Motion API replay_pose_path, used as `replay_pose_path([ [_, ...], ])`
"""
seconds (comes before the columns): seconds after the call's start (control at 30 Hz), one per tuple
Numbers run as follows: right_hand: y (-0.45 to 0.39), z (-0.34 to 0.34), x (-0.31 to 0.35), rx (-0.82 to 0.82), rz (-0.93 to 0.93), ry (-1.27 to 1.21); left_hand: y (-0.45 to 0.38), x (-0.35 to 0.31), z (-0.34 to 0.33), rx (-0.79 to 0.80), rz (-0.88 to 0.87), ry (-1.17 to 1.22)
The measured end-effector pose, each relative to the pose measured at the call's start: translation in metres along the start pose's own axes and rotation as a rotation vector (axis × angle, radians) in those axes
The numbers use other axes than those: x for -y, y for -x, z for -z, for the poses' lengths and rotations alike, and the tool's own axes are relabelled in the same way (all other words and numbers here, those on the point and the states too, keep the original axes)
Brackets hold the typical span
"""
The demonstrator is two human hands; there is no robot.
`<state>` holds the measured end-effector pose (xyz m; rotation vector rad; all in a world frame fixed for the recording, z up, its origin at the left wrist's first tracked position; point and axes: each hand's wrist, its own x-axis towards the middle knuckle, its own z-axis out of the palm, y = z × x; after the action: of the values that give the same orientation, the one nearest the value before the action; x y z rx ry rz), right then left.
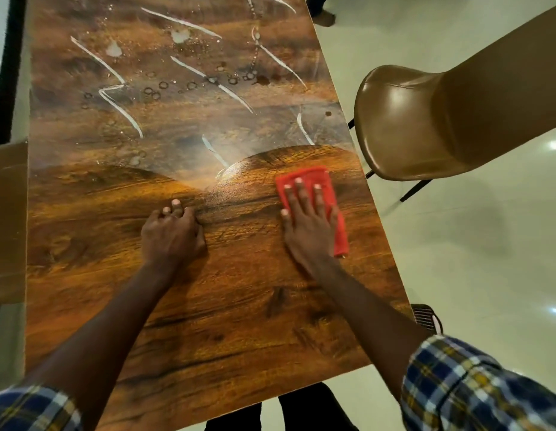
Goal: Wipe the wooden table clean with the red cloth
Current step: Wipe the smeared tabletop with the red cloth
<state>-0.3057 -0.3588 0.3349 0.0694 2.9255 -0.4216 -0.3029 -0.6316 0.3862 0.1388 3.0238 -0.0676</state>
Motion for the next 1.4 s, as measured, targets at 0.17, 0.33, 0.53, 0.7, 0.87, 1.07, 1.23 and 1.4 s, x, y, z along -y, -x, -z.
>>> replay_pose_path([
  [0.17, -0.068, 0.010, 0.008, 0.058, 0.355, 0.080, 0.004, -0.004, 0.001, -0.069, 0.011, 0.036],
  [0.33, -0.108, 0.037, -0.072, -0.015, 0.169, 0.047, 0.002, -0.010, -0.001, -0.039, 0.072, 0.016],
  [0.53, -0.103, 0.036, -0.069, -0.144, -0.176, -0.083, -0.002, -0.014, 0.008, -0.011, 0.132, 0.048],
  [0.7, -0.115, 0.033, -0.027, -0.133, -0.178, -0.090, 0.001, -0.013, 0.004, -0.063, 0.148, 0.120],
  [0.87, -0.117, 0.003, 0.080, -0.021, -0.004, -0.038, 0.000, 0.005, 0.005, -0.021, 0.167, 0.239],
  [1.07, -0.097, -0.036, 0.205, 0.117, 0.384, 0.018, -0.009, 0.056, 0.000, -0.088, 0.193, 0.481],
  [1.23, -0.101, -0.028, 0.162, 0.108, 0.528, 0.140, -0.027, 0.122, -0.007, -0.215, 0.223, 0.429],
  [1.4, -0.107, -0.001, 0.078, -0.074, -0.127, 0.015, -0.023, 0.193, -0.022, -0.169, 0.224, 0.317],
])
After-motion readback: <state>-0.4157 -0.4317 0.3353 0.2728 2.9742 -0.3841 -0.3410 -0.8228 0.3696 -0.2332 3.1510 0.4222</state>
